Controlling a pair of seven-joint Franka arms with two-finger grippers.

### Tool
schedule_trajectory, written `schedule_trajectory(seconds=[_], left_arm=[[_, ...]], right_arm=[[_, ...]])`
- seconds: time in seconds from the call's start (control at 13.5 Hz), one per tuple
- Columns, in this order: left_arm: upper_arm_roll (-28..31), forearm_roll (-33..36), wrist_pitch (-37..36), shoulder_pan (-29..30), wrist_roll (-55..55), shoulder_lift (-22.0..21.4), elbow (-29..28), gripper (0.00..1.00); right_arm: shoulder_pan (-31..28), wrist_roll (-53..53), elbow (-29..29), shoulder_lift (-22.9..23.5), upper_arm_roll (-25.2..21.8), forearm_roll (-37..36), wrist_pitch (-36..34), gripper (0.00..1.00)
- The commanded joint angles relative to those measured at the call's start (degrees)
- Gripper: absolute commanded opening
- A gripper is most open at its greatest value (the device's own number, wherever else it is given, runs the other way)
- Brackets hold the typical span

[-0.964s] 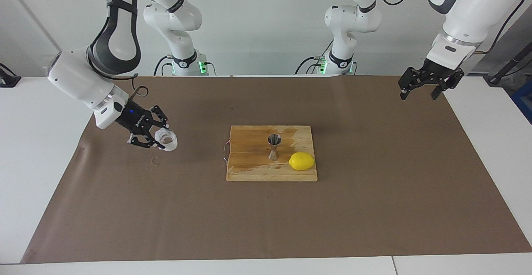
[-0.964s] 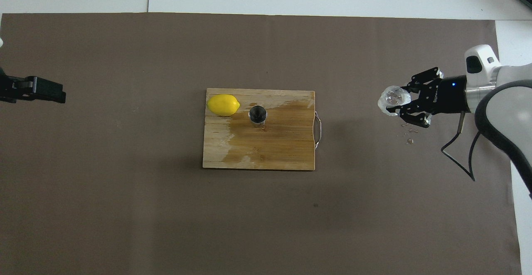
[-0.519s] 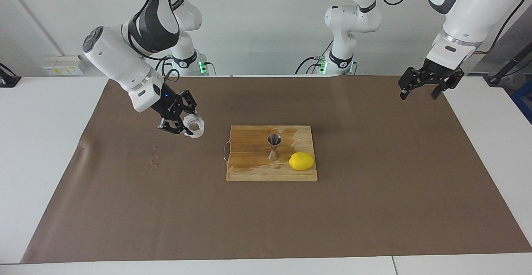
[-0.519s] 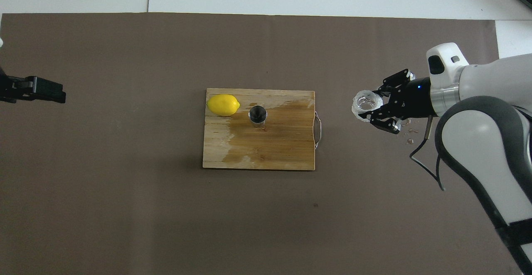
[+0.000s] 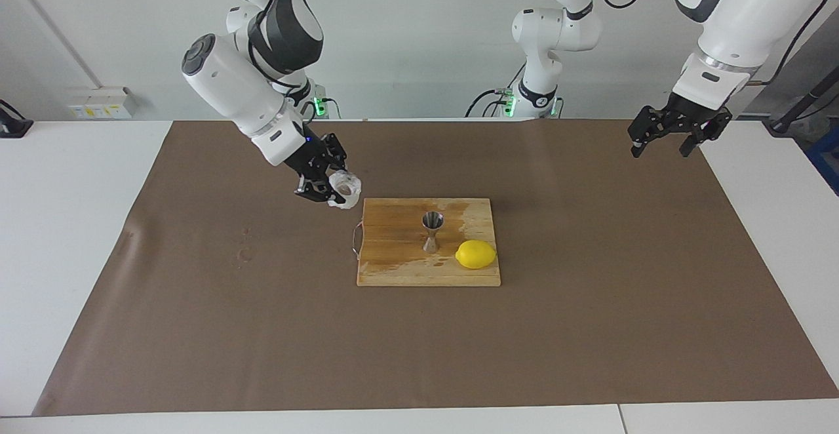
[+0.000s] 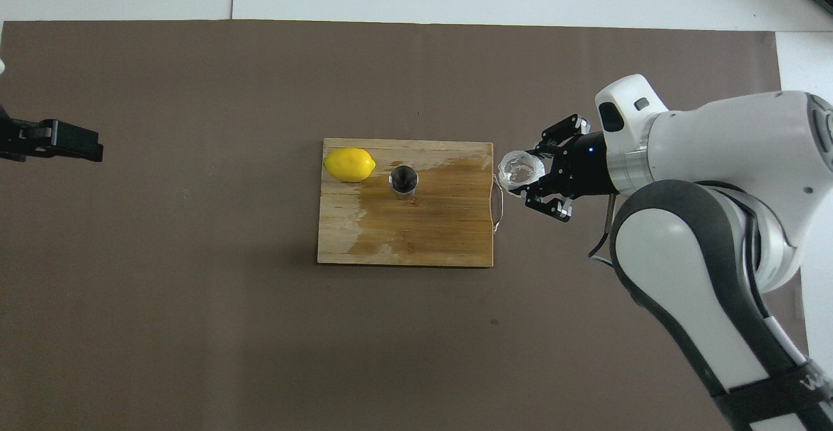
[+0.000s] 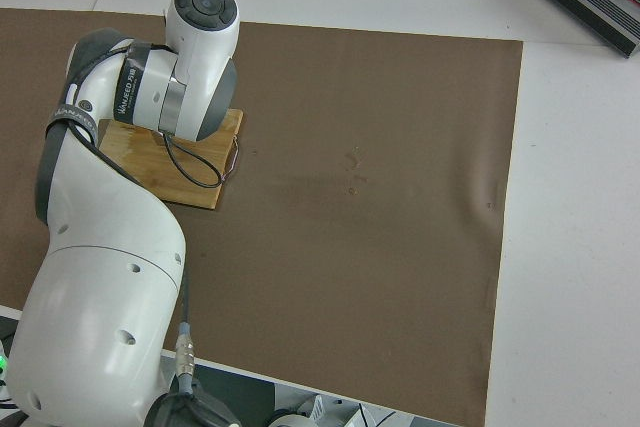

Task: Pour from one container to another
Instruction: 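Lift the clear glass with the right gripper toward the metal cup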

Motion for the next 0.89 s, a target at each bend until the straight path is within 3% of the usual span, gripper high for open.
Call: schedule_trajectory(seconds=[0.0, 0.82], left_arm=[[-0.1, 0.4, -0.2, -0.1, -0.7, -1.7, -1.9, 1.0], [-0.1, 0.4, -0.2, -0.1, -0.7, -1.7, -1.9, 1.0]], right_arm=[[-0.6, 2.9, -0.3, -0.4, 3.0, -4.1, 2.6, 0.15], [1.0, 13.8, -0.1, 4.5, 9.0, -7.2, 12.5, 0.15]])
